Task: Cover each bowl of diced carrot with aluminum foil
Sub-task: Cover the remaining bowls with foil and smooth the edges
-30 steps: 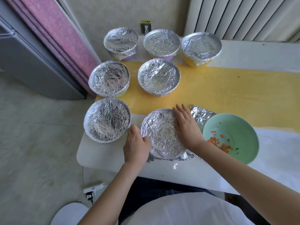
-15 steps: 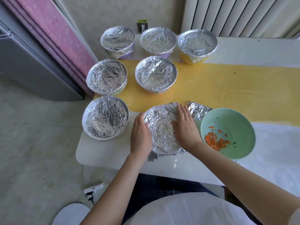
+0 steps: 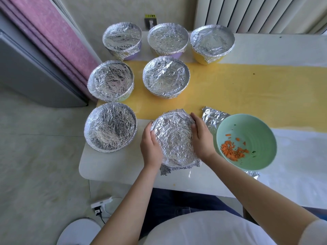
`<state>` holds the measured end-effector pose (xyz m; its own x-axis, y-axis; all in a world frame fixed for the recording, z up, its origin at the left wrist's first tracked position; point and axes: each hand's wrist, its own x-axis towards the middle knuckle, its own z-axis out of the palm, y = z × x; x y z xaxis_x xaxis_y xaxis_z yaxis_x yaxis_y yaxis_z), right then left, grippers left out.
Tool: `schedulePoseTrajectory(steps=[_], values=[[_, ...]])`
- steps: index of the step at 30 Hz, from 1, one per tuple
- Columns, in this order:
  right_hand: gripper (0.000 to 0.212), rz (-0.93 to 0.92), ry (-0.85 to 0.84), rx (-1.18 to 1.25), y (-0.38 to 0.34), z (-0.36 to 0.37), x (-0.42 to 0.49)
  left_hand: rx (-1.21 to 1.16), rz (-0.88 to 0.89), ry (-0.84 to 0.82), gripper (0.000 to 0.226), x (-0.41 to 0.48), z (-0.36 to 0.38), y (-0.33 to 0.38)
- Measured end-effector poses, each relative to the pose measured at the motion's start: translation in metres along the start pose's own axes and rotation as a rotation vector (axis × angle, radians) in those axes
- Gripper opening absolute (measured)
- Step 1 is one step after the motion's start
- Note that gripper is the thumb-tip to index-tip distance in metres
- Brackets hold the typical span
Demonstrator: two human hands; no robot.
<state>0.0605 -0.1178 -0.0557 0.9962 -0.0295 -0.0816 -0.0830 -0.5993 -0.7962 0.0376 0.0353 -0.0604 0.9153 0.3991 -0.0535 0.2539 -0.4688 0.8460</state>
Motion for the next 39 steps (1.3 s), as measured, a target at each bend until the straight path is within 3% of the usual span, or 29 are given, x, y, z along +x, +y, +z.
schedulePoseTrajectory(steps=[7, 13, 19, 25, 31, 39], values=[[0.041, -0.002, 0.003, 0.006, 0.001, 0.0, -0.001, -0.07, -0.059, -0.068, 0.038, 0.001, -0.002, -0.002], [0.047, -0.052, -0.065, -0.18, 0.002, -0.001, 0.001, -0.067, -0.109, -0.094, 0.04, 0.004, -0.006, 0.001], [0.043, -0.266, -0.103, -0.435, -0.007, -0.009, 0.025, 0.044, 0.001, -0.15, 0.039, 0.023, -0.009, 0.012], [0.041, -0.253, -0.321, -0.391, -0.015, -0.002, 0.053, 0.157, 0.111, -0.253, 0.033, 0.041, -0.007, 0.015], [0.023, -0.214, -0.271, -0.358, -0.016, -0.001, 0.058, 0.196, 0.113, -0.186, 0.03, 0.042, -0.004, 0.012], [0.023, -0.16, -0.247, -0.283, -0.019, -0.002, 0.055, 0.209, 0.127, -0.17, 0.029, 0.037, -0.005, 0.014]])
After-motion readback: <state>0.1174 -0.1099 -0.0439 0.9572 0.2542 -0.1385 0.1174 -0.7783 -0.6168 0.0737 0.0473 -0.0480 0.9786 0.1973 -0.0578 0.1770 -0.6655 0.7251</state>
